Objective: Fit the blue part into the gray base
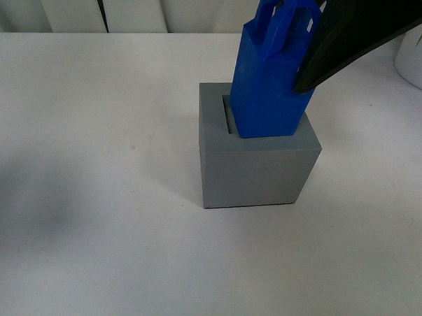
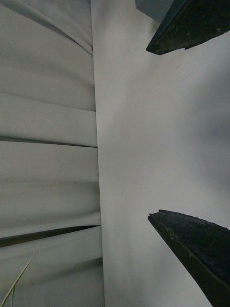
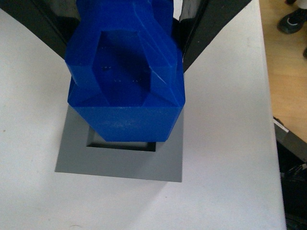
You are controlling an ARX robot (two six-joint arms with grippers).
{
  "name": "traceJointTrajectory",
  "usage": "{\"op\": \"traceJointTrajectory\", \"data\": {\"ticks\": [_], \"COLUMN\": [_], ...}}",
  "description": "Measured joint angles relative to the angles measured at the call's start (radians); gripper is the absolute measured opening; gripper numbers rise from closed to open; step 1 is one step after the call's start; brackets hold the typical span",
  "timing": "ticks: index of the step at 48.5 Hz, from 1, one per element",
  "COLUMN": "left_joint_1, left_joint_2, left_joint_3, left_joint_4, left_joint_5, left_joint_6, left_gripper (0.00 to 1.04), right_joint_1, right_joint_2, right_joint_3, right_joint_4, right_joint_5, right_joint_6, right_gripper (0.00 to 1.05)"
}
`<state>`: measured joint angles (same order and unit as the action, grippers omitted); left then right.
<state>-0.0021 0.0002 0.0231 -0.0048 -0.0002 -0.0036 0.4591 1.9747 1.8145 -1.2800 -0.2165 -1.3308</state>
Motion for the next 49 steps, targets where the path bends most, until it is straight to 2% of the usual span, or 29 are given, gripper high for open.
{"op": "traceJointTrajectory", "data": {"ticks": [26, 49], "left_joint_1": [0.0, 0.0], "left_joint_2": [0.0, 0.0], "left_joint_3": [0.0, 0.0], "left_joint_4": [0.0, 0.0], "left_joint_5": [0.0, 0.0], "left_joint_6": [0.0, 0.0], "left_gripper": [0.99, 0.99], "right_joint_1": [0.0, -0.003], "right_joint_2": [0.008, 0.008], "right_joint_3": [-0.005, -0.006], "right_joint_4": [0.068, 0.039], "right_joint_5": [0.018, 0.013], "right_joint_6": [0.008, 0.007], "right_gripper": [0.46, 0.46]}}
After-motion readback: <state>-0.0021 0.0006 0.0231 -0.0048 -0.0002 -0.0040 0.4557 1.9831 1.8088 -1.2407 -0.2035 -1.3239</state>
